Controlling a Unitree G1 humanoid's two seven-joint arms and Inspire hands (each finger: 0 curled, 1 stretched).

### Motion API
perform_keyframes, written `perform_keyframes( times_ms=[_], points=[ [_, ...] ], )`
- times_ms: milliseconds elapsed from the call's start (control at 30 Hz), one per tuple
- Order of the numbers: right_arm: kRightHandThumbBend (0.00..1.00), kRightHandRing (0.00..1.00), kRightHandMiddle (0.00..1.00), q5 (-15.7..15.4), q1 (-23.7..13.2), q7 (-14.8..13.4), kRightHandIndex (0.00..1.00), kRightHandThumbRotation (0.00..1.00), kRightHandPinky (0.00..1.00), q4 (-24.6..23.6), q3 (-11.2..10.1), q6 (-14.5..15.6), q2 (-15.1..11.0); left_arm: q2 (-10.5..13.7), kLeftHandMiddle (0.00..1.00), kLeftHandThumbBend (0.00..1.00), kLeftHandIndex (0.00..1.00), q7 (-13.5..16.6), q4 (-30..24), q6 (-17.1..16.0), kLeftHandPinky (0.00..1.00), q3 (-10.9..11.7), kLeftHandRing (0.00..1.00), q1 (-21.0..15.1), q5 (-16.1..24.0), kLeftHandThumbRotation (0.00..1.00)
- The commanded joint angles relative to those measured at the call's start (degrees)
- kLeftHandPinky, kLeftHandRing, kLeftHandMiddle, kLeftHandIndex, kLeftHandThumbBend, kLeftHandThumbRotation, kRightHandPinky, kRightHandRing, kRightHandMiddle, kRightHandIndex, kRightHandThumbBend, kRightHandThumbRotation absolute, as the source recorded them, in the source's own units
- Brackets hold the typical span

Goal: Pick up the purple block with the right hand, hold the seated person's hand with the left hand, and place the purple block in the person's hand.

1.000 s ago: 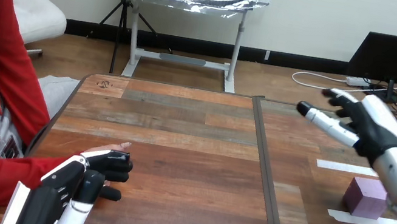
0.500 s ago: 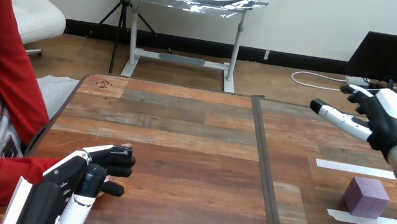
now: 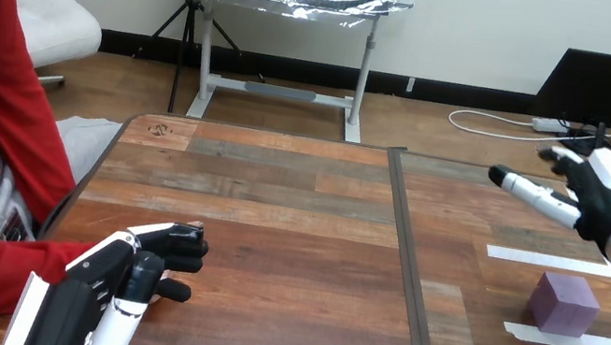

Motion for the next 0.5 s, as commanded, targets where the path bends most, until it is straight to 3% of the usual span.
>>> perform_keyframes(
  times_ms=[0, 467],
  points=[
    [0.76, 0.91, 0.93, -0.56, -4.48, 0.15, 0.93, 0.94, 0.78, -0.10, 0.97, 1.45, -1.32, -2.43, 0.69, 0.48, 0.66, 0.29, -0.72, -1.51, 0.59, -0.15, 0.69, -2.74, 0.02, 0.90],
    [0.80, 0.90, 0.92, -2.10, -3.03, 1.97, 0.93, 0.94, 0.77, 0.39, 3.02, 3.74, -2.03, -2.37, 0.69, 0.49, 0.66, 0.41, -0.79, -1.57, 0.59, -0.08, 0.68, -2.55, 0.13, 0.90]
  ],
)
